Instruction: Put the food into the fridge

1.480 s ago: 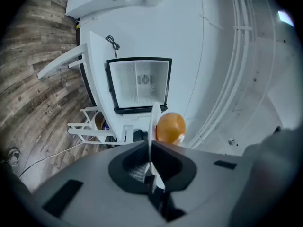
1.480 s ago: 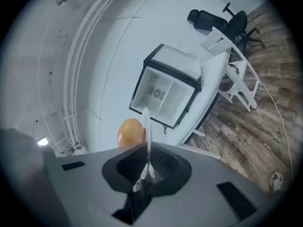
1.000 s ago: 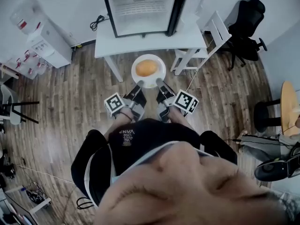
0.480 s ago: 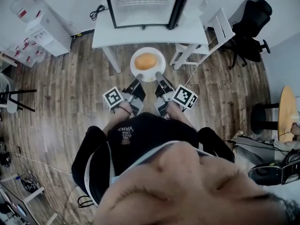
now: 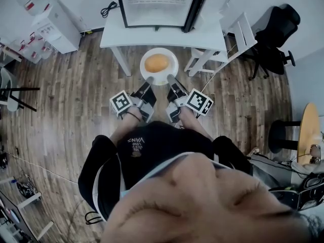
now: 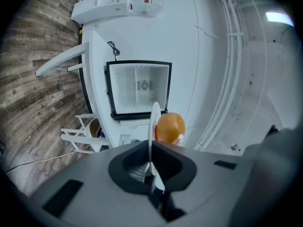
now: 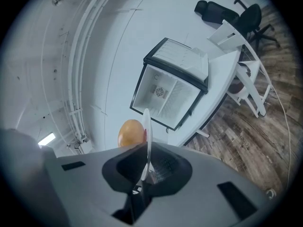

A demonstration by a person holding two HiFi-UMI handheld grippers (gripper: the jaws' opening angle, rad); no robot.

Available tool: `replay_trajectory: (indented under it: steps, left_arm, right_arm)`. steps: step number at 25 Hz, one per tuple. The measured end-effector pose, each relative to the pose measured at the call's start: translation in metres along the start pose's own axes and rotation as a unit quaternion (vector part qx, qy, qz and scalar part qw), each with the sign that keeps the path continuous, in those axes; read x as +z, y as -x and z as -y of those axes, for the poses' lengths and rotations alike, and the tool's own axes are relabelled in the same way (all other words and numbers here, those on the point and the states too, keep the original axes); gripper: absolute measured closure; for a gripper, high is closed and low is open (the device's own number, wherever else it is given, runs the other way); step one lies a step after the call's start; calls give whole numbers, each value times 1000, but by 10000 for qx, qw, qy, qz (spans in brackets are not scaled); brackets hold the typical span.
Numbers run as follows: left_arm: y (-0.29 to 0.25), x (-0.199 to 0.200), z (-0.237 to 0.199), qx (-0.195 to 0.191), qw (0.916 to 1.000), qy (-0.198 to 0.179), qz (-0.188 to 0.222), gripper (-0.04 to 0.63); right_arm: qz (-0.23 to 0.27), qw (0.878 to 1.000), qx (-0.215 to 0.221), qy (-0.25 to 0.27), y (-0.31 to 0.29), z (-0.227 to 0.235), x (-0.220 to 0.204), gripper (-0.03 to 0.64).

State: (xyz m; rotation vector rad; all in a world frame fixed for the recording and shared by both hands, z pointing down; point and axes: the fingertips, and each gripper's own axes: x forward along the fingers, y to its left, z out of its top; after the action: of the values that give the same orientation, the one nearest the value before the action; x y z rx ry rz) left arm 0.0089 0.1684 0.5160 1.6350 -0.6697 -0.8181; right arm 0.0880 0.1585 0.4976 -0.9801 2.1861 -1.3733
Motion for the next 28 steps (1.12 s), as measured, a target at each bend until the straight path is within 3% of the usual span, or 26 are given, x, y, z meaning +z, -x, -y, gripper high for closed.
replay_trajectory:
  steps: [17,28]
  left_arm:
    - [-34,40,-18,28,10000,35,-9,570]
    - [-85,106,-28,67,9998,168,-118,571]
  right_arm:
    - [62,10000,-32,-17,-47,16,24,594]
    - [172,9997,-140,-29,-119,24,62,594]
